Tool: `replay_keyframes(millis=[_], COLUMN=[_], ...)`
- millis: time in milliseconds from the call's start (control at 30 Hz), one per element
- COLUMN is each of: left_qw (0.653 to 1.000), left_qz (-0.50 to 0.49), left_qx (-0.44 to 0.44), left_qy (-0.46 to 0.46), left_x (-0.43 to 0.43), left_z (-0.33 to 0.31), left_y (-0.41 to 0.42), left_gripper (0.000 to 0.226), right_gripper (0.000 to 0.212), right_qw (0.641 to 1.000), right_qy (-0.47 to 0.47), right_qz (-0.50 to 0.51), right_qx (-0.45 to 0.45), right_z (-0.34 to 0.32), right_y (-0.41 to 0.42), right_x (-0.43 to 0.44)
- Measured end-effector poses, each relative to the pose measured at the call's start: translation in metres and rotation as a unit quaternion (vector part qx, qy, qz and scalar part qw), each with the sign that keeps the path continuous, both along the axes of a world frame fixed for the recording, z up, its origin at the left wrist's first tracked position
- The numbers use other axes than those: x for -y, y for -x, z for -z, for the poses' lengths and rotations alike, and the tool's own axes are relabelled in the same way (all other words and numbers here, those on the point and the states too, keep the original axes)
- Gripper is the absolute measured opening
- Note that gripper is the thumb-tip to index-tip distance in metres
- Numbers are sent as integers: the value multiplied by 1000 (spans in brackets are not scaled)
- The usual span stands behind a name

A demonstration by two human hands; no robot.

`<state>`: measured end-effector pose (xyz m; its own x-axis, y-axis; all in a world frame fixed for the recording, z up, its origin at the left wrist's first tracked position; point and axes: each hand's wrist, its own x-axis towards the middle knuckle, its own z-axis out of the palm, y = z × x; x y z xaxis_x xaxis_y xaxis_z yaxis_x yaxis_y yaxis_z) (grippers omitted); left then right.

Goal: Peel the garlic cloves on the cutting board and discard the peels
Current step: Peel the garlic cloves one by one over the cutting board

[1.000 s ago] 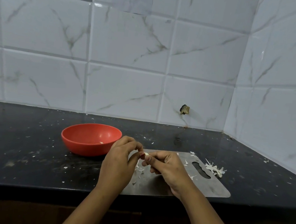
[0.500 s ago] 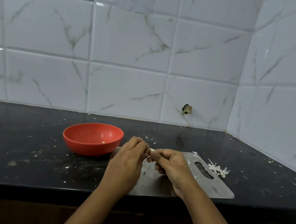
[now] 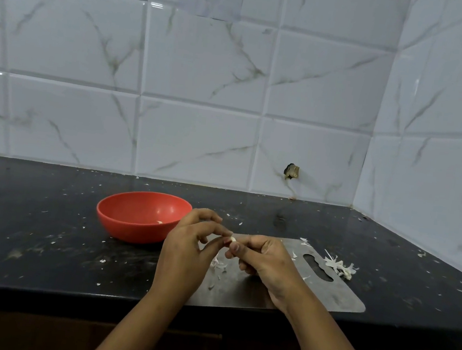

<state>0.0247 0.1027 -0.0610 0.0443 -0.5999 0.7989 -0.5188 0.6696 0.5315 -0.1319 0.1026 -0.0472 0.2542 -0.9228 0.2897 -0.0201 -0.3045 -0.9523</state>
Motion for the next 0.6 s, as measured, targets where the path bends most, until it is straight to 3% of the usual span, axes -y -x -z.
replay_keyframes(millis=[333,600], left_qw=[991,994], left_qz=[-78,-10], left_qx=[68,108], left_qy=[82,32], left_x=[-4,-3], left_z=[2,1], left_y=[9,11], left_gripper=[12,16], right_gripper=[20,27], right_qw=[1000,992], right_qy=[-2,-43], right_qz=[11,31], right_qx=[28,117], right_z=[0,1], right_y=[2,7], right_x=[2,7])
